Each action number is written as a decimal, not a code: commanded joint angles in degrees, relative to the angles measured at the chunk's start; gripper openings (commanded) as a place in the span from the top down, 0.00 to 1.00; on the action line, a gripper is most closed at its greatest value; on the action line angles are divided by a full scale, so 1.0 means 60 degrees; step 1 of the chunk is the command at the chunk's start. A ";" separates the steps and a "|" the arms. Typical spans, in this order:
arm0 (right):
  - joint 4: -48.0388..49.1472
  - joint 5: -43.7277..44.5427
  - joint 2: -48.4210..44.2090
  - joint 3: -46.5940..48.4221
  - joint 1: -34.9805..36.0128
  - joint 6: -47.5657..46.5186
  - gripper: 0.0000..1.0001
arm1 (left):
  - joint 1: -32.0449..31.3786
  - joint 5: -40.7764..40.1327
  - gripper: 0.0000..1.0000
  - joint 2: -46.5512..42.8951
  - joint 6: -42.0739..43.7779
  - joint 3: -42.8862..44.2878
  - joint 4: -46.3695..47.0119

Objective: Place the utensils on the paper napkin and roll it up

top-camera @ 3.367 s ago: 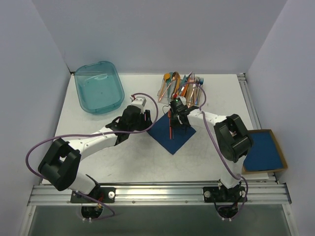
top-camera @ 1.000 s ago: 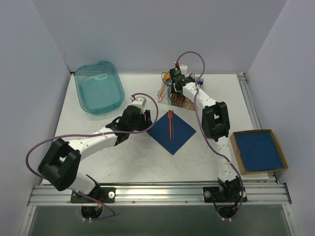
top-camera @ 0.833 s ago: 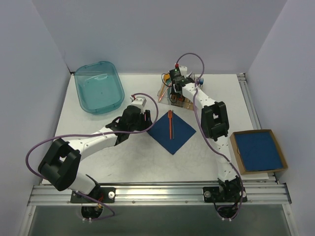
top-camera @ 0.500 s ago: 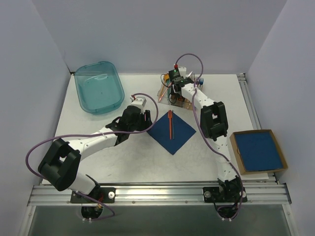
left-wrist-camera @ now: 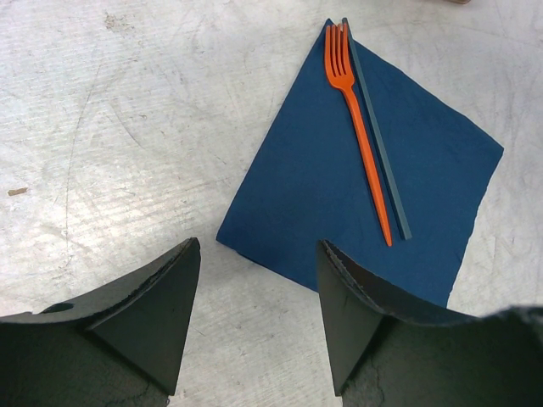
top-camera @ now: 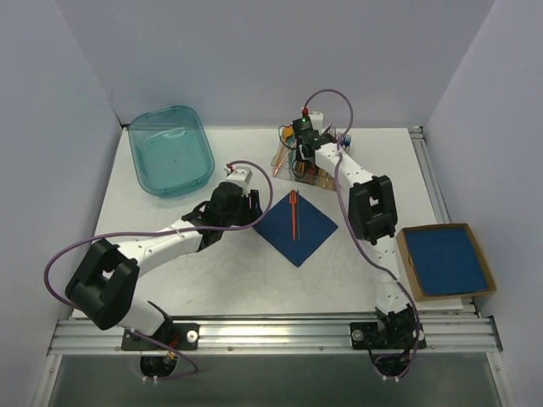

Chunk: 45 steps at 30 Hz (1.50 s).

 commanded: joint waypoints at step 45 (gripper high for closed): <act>0.0756 0.0137 -0.0163 -0.0689 0.0048 -0.0335 0.78 | -0.0028 -0.0089 0.34 -0.0221 0.0156 0.0136 0.0239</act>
